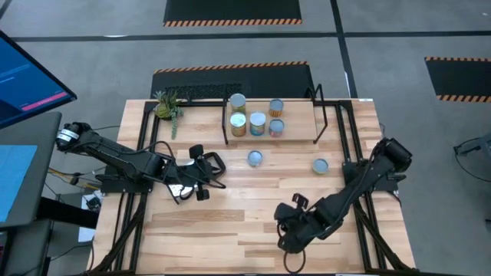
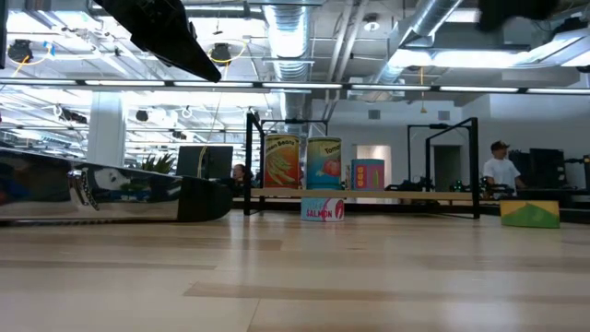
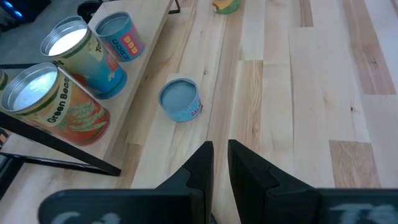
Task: Pick and place cans onto a shelf
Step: Put the canned corn on the shelf
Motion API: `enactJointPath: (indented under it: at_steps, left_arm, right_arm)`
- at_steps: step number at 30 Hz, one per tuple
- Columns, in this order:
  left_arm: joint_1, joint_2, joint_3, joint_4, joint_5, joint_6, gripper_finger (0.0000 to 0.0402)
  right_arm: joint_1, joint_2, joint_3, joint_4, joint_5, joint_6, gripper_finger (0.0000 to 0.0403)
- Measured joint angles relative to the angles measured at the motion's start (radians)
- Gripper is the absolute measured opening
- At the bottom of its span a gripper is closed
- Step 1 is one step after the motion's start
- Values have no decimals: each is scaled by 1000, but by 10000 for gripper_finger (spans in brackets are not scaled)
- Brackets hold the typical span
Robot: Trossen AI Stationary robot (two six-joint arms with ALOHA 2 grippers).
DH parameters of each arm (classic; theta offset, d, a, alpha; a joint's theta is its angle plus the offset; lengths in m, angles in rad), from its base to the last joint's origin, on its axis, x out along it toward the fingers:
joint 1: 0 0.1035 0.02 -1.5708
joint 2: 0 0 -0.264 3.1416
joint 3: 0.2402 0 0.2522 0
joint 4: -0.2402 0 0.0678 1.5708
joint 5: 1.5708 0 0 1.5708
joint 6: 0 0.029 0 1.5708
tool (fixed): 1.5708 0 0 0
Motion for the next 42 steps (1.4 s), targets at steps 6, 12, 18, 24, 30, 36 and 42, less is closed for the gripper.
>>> enactJointPath:
  at_steps: [6,12,18,24,30,36,42]
  left_arm:
    - [0,0,0,6,0,-1,38]
    - [0,0,0,-1,0,-2,38]
    - [0,0,0,1,0,-3,38]
    - [0,0,0,1,0,-5,38]
    - [0,0,0,10,-5,-6,38]
    - [0,0,0,5,-5,-8,38]
    - [0,0,0,3,-5,37,38]
  right_arm:
    - [-1,40,1,-9,-65,51,42]
    - [-1,46,0,-134,-77,144,42]
    - [-1,37,0,-467,6,357,42]
    - [-22,38,0,-593,298,452,42]
    - [-178,37,-15,-542,476,215,42]
    - [-373,37,-152,-443,480,25,42]
    - [-478,38,-303,-159,532,-186,42]
